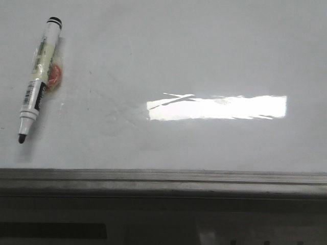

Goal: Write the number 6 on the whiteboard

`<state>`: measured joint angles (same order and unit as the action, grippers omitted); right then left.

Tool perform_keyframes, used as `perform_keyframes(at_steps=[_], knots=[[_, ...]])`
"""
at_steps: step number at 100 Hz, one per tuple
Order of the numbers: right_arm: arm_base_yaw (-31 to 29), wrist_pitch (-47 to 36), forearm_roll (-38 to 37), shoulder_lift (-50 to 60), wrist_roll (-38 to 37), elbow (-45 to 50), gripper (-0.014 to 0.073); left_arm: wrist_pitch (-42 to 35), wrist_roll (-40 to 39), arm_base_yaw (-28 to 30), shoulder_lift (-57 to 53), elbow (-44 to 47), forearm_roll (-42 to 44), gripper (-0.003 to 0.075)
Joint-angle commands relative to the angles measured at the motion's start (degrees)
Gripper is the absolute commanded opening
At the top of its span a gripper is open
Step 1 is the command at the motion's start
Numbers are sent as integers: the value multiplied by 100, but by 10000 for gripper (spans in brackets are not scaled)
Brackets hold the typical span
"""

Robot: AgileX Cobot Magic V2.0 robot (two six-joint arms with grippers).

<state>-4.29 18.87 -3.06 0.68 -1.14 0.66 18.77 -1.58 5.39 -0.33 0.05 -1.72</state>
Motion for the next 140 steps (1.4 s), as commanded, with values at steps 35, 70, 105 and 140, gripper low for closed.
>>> perform_keyframes(at_steps=[35, 70, 105, 140], knots=[[-40, -140, 4, 82, 3, 82, -71, -375, -45, 11, -164, 134, 2, -20], [-40, -140, 4, 82, 3, 82, -71, -375, -45, 11, -164, 134, 111, -20], [-40, -151, 4, 82, 3, 82, -71, -375, -45, 11, -164, 134, 111, -20], [-40, -194, 4, 82, 3, 82, -71, -710, -45, 11, -164, 134, 111, -20]])
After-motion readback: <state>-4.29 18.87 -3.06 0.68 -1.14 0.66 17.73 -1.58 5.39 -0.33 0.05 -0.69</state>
